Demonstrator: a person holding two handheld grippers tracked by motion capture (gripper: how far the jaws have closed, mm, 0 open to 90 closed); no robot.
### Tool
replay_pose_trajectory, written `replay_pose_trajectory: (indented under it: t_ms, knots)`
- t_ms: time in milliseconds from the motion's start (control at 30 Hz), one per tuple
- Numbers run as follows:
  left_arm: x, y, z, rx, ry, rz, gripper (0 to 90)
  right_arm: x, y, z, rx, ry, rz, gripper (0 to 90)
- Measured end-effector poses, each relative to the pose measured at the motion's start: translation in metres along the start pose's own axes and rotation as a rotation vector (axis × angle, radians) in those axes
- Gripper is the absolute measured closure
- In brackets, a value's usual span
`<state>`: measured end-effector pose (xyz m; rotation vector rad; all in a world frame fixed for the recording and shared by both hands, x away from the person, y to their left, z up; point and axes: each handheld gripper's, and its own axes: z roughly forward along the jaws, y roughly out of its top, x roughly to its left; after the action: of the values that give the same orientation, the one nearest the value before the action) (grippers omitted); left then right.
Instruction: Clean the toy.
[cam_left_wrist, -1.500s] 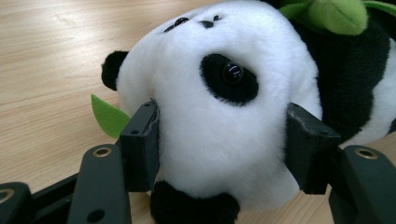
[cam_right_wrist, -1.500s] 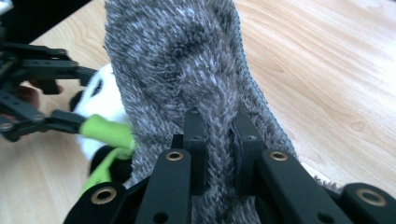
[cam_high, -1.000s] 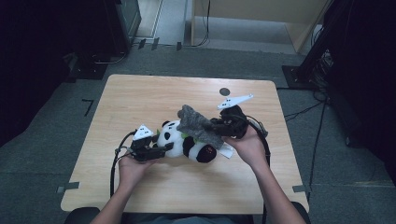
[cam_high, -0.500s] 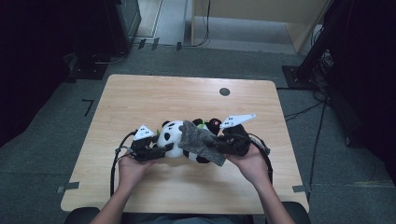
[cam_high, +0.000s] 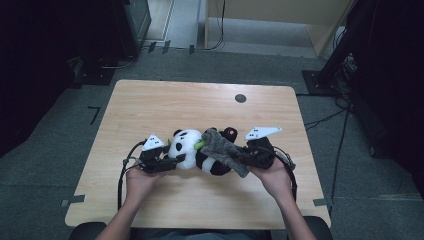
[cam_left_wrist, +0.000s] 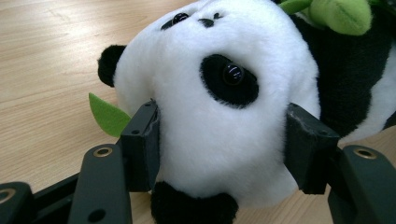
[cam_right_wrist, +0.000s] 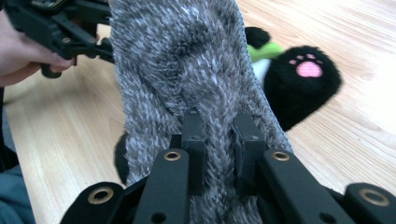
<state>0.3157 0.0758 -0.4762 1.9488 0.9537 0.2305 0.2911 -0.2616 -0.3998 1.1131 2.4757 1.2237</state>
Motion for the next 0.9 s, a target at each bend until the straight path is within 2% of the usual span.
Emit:
replay_pose_trajectory:
  t_ms: [100, 200, 400, 500, 667, 800, 900]
  knots:
    - [0.000, 0.000, 0.000, -0.004, 0.002, -0.002, 37.6, -0.001, 0.003, -0.004, -0.010, -0.001, 0.026, 80.1]
    - [-0.001, 0.000, 0.000, -0.010, 0.003, -0.011, 37.6, 0.004, 0.011, -0.007, -0.031, 0.012, 0.027, 80.5]
    - [-0.002, 0.001, -0.001, -0.003, 0.005, -0.001, 37.5, 0.027, 0.037, -0.001, -0.055, 0.059, 0.005, 81.0]
    - [-0.002, 0.001, -0.001, -0.004, 0.001, -0.007, 37.5, 0.040, 0.049, 0.012, -0.044, 0.082, -0.019, 81.1]
    - [-0.001, 0.000, -0.001, -0.010, -0.004, -0.013, 37.4, 0.059, 0.058, 0.046, 0.005, 0.109, -0.062, 81.2]
    - [-0.001, 0.000, -0.001, -0.008, -0.004, -0.013, 37.4, 0.066, 0.056, 0.069, 0.062, 0.104, -0.078, 81.3]
    - [-0.001, -0.001, -0.001, -0.013, -0.004, -0.013, 37.4, 0.066, 0.049, 0.078, 0.090, 0.089, -0.091, 81.2]
